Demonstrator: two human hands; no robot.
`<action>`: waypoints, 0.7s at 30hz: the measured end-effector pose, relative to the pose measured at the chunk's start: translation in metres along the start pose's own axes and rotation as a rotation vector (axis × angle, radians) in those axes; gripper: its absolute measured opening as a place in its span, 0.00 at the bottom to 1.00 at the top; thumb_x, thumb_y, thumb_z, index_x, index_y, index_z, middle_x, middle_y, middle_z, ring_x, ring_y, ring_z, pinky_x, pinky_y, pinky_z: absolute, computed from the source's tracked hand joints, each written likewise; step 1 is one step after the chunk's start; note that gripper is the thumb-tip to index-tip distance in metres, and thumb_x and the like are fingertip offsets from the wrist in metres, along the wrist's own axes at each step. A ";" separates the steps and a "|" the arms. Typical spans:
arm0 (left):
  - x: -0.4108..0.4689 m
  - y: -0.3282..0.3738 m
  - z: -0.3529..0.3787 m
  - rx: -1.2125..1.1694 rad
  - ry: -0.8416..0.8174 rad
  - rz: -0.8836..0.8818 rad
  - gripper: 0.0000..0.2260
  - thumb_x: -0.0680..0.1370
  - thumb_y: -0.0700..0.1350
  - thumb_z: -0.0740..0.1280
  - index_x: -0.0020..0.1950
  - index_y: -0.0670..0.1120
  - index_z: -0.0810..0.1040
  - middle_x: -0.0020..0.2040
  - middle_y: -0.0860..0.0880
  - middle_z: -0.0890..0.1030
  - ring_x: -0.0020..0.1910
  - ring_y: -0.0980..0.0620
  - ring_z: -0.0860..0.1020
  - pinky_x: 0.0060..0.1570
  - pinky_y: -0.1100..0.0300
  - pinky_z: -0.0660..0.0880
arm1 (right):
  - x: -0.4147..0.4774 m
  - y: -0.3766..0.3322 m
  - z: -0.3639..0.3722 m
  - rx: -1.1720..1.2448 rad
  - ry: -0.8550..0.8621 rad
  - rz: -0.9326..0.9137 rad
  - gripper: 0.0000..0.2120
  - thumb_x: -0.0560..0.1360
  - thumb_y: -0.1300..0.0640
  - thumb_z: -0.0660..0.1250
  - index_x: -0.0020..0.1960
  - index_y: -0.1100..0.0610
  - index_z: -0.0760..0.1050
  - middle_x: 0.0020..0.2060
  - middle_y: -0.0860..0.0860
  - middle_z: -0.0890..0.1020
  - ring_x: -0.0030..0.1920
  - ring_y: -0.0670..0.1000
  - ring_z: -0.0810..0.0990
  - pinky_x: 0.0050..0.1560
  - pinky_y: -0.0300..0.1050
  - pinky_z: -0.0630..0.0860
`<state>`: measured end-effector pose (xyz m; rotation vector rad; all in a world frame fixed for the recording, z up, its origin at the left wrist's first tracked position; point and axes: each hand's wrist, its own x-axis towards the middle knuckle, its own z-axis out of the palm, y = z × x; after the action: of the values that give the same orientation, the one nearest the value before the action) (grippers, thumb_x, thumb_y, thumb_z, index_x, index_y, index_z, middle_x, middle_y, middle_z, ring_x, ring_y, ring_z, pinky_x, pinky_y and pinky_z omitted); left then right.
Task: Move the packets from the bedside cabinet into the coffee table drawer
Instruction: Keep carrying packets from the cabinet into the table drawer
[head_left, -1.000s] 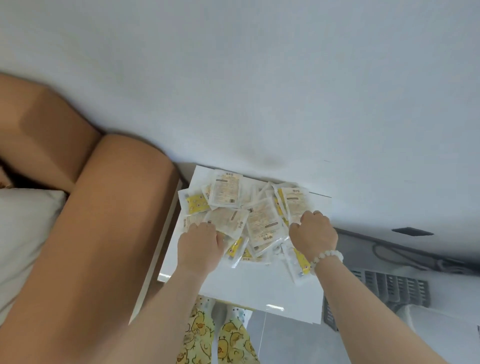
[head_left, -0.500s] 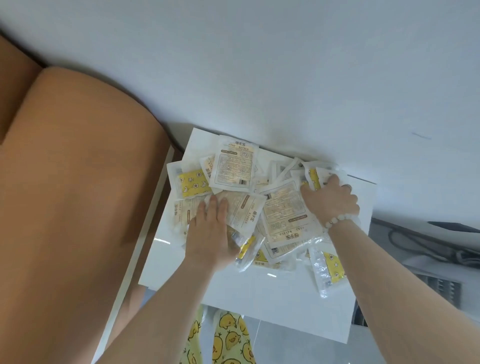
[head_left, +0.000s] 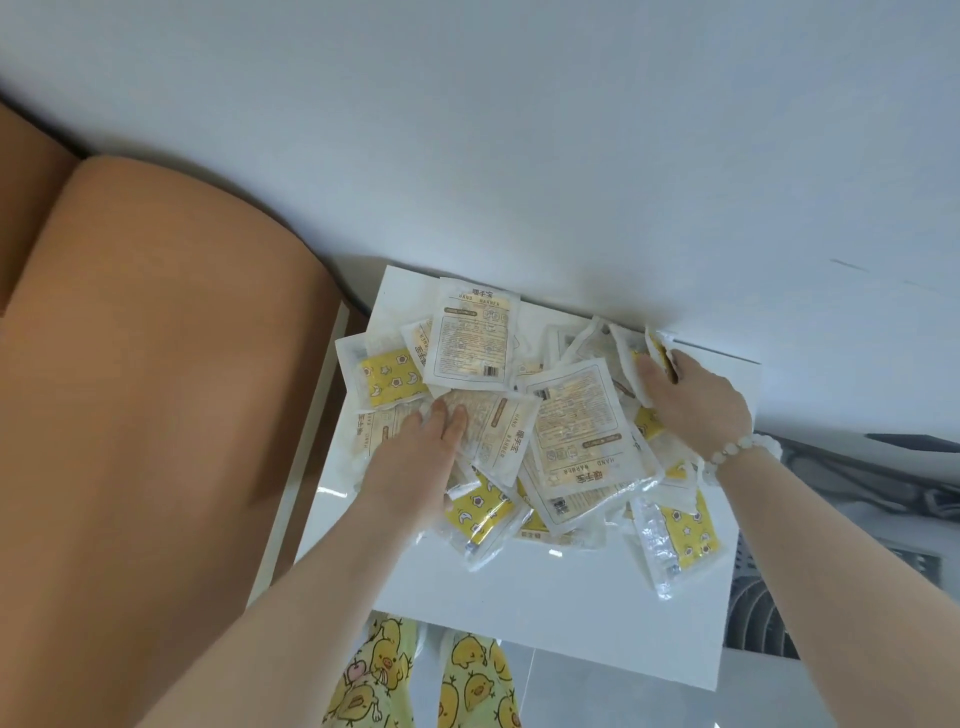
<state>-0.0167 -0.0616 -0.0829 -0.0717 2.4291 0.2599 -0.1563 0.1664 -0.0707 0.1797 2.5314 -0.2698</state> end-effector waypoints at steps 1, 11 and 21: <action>0.002 -0.003 -0.002 0.009 0.011 0.014 0.38 0.76 0.53 0.66 0.78 0.48 0.46 0.77 0.48 0.53 0.72 0.45 0.59 0.60 0.53 0.72 | -0.001 0.001 -0.001 0.020 0.006 -0.001 0.19 0.80 0.40 0.51 0.50 0.55 0.69 0.39 0.54 0.77 0.39 0.56 0.71 0.40 0.46 0.65; 0.018 -0.002 0.009 0.093 0.379 0.003 0.26 0.73 0.57 0.68 0.68 0.46 0.72 0.50 0.50 0.81 0.48 0.48 0.79 0.41 0.54 0.75 | -0.001 0.002 0.007 -0.025 0.118 0.063 0.19 0.77 0.57 0.56 0.67 0.55 0.68 0.45 0.58 0.79 0.41 0.57 0.71 0.41 0.45 0.68; 0.021 0.017 0.004 -0.163 0.269 -0.043 0.33 0.77 0.66 0.47 0.73 0.46 0.59 0.67 0.49 0.65 0.64 0.49 0.68 0.57 0.56 0.69 | -0.006 0.001 0.014 -0.041 0.168 0.048 0.20 0.79 0.58 0.54 0.69 0.55 0.66 0.45 0.57 0.77 0.40 0.56 0.70 0.40 0.45 0.66</action>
<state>-0.0328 -0.0434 -0.0967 -0.2448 2.6644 0.4545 -0.1433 0.1637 -0.0785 0.2566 2.6918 -0.1905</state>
